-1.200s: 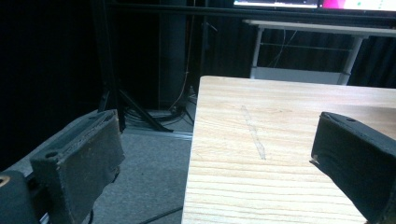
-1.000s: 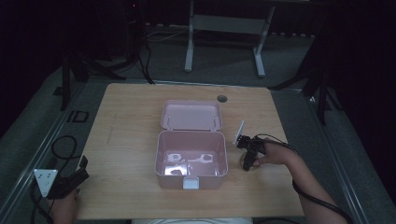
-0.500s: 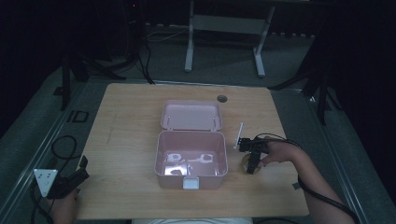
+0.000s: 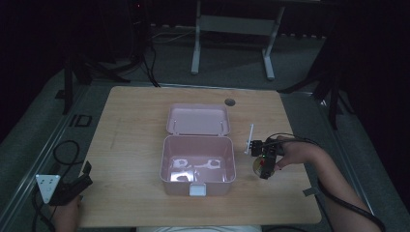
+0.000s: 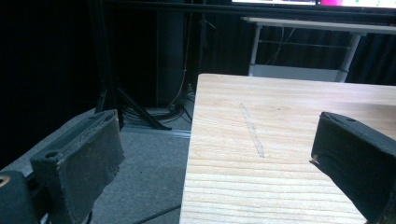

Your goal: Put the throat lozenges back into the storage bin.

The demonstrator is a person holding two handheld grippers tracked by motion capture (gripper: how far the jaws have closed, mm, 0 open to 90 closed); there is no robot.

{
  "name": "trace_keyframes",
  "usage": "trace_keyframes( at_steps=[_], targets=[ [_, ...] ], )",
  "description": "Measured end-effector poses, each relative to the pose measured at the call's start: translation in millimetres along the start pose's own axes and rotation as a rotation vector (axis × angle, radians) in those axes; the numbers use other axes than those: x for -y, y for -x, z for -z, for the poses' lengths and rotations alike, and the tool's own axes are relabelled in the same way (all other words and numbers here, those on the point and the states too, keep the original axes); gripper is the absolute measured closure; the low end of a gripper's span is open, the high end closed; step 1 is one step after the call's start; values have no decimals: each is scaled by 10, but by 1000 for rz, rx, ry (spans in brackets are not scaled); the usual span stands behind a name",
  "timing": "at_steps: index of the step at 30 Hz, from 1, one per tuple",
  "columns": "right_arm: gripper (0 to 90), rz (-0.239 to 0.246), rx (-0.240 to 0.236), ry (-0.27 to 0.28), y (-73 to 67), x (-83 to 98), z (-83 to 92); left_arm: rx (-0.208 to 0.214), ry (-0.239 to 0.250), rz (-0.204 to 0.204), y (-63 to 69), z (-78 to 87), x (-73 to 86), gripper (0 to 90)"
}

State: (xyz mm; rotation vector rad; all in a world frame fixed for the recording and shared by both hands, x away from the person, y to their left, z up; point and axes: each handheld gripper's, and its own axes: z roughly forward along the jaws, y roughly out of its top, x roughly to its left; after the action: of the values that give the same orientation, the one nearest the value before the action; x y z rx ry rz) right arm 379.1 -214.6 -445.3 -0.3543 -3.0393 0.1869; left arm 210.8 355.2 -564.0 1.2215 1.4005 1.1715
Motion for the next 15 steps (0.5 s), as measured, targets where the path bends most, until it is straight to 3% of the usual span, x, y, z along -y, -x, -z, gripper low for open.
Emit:
trace_keyframes(
  at_steps=[10,11,13,15],
  targets=[
    [200,53,-3,10,-144,-18,458,0,0,-2,2,-3,1,24],
    [200,68,3,5,-174,-9,569,1,0,-1,2,-3,1,24],
    [200,73,6,3,-183,-6,605,1,0,-1,2,-3,1,24],
    [200,76,20,-8,-213,5,748,3,1,1,1,-2,1,25]
  ],
)
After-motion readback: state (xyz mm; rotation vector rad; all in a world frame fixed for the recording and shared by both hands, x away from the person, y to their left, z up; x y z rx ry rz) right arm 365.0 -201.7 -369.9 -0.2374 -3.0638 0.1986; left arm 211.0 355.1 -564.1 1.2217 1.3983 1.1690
